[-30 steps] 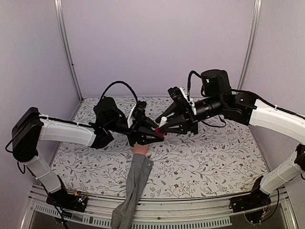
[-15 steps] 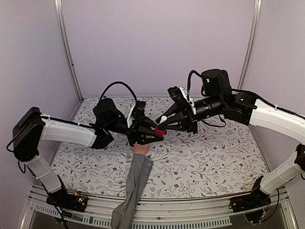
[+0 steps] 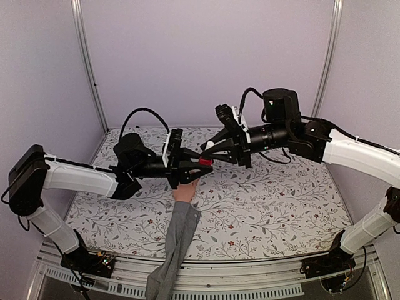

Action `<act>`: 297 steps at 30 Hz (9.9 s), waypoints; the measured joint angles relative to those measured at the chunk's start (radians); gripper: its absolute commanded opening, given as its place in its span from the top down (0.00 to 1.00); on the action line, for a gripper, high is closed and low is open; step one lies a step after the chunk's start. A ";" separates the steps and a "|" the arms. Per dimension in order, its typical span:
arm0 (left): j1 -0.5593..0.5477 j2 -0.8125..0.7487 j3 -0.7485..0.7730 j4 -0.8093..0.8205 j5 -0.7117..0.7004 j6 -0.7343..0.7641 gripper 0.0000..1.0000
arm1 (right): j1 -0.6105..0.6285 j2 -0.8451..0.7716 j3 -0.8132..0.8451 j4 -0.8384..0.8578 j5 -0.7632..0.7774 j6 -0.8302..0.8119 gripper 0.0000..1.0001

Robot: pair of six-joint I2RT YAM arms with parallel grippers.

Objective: Paint the nails
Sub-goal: Screw the nail polish bottle.

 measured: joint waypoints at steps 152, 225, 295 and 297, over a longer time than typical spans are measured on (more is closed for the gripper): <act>-0.109 0.140 0.041 0.036 -1.063 0.367 1.00 | -0.046 0.181 0.026 0.272 0.498 0.472 1.00; 0.015 0.072 0.128 -0.149 0.335 0.035 1.00 | -0.025 -0.063 -0.084 -0.018 -0.138 -0.056 0.90; -0.072 0.109 0.053 0.018 -0.911 0.355 1.00 | -0.007 0.127 -0.044 0.298 0.579 0.408 0.70; -0.074 0.092 0.040 0.006 -0.891 0.355 1.00 | -0.004 0.120 -0.060 0.302 0.560 0.407 0.64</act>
